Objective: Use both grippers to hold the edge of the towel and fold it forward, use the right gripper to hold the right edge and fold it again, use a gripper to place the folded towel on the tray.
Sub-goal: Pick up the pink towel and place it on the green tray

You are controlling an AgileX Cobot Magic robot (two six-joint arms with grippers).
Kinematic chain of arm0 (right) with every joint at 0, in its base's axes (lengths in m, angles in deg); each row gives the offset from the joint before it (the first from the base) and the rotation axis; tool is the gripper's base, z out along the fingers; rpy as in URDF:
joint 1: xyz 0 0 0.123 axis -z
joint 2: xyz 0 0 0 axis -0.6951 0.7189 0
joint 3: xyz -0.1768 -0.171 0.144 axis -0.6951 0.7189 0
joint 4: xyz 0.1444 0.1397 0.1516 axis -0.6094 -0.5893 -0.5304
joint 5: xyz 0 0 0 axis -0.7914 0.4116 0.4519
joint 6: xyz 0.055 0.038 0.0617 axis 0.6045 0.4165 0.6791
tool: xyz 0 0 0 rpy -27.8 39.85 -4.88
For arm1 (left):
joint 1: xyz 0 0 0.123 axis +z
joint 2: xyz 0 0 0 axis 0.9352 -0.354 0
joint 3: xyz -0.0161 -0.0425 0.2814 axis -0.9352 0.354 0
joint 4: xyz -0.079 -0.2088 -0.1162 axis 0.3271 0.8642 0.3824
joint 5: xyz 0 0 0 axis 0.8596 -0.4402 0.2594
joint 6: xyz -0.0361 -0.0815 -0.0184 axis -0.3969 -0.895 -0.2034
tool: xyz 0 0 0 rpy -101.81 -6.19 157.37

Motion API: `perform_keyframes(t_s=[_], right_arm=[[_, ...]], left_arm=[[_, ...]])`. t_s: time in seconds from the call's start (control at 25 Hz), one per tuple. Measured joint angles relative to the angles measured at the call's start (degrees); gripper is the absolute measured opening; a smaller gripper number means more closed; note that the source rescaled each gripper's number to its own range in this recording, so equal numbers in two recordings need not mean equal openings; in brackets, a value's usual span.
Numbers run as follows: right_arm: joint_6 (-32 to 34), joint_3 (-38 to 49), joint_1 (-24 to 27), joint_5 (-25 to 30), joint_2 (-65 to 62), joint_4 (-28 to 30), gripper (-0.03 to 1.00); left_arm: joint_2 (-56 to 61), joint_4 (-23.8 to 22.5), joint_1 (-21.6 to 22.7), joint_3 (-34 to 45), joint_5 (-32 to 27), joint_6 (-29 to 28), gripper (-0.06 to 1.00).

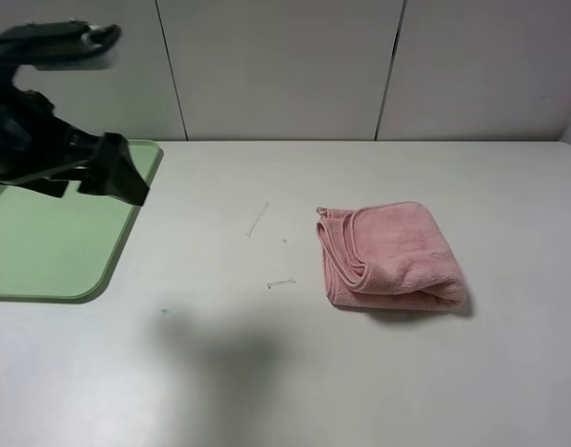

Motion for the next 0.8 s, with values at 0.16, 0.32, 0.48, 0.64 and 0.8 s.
perform_keyframes(t_s=[0.16,0.32,0.48,0.64,0.8], right_arm=[[0.0,0.0,0.0,0.0,0.0,0.0,1.0],[0.0,0.0,0.0,0.0,0.0,0.0,1.0],[0.0,0.0,0.0,0.0,0.0,0.0,1.0],[0.0,0.0,0.0,0.0,0.0,0.0,1.0],[0.0,0.0,0.0,0.0,0.0,0.0,1.0]], left_arm=[[-7.7,0.0,-6.8,-1.7,6.2,-4.3,1.0],[-15.2,0.1,-12.5,-4.5,11.9,-8.2,1.0],[-22.3,0.2,-16.4,-8.2,16.4,-11.2,1.0],[-28.4,0.3,-19.3,-13.4,18.1,-13.2,1.0],[-33.5,0.4,-21.1,-18.9,18.6,-14.0,1.0]])
